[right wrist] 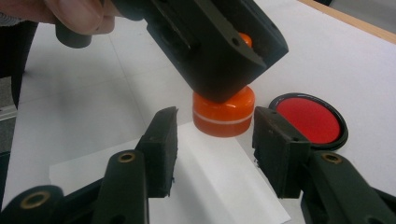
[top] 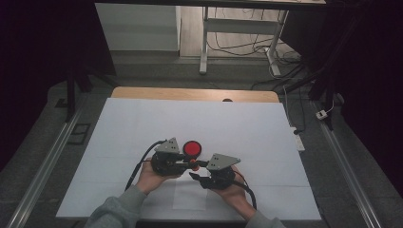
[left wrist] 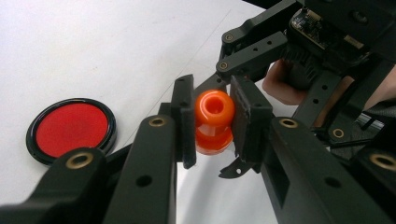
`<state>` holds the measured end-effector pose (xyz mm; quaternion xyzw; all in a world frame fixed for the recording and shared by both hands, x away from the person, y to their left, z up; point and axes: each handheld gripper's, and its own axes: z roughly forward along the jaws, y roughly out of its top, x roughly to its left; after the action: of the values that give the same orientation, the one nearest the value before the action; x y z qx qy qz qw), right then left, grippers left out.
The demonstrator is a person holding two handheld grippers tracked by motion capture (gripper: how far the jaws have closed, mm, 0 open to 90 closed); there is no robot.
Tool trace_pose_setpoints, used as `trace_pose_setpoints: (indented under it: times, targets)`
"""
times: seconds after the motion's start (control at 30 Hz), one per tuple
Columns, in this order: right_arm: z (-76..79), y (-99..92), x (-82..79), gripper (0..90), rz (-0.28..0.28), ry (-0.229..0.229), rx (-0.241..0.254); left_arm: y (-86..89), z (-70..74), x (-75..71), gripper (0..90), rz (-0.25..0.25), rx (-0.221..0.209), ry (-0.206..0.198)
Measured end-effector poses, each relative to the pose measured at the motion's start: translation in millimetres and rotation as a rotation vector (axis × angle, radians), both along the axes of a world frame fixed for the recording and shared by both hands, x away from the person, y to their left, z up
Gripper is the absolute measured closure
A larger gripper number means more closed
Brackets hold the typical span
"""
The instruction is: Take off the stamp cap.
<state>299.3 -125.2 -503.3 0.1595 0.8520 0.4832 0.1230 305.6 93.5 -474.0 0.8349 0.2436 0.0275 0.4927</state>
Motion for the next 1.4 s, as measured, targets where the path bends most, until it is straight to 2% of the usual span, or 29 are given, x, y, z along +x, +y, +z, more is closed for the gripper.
trace_pose_setpoints:
  times: [0.37, 1.0, 1.2, 1.4]
  targets:
    - [-0.1, 2.1, 1.0, 57.9, -0.01, 0.006, -0.002, -0.1, 0.1, -0.5, 72.5, -0.001, 0.0, 0.001]
    - [0.2, 1.3, 1.8, 63.5, -0.01, 0.017, 0.004, -0.7, -0.4, -0.6, 72.6, -0.004, 0.003, -0.001]
    - [0.5, 1.3, 0.4, 64.4, -0.02, 0.006, 0.003, -0.7, -0.3, -1.8, 72.7, -0.005, 0.001, -0.022]
    - [0.0, 0.7, -1.0, 64.7, -0.033, -0.007, 0.013, 0.2, -1.9, -2.1, 72.9, 0.0, -0.018, -0.024]
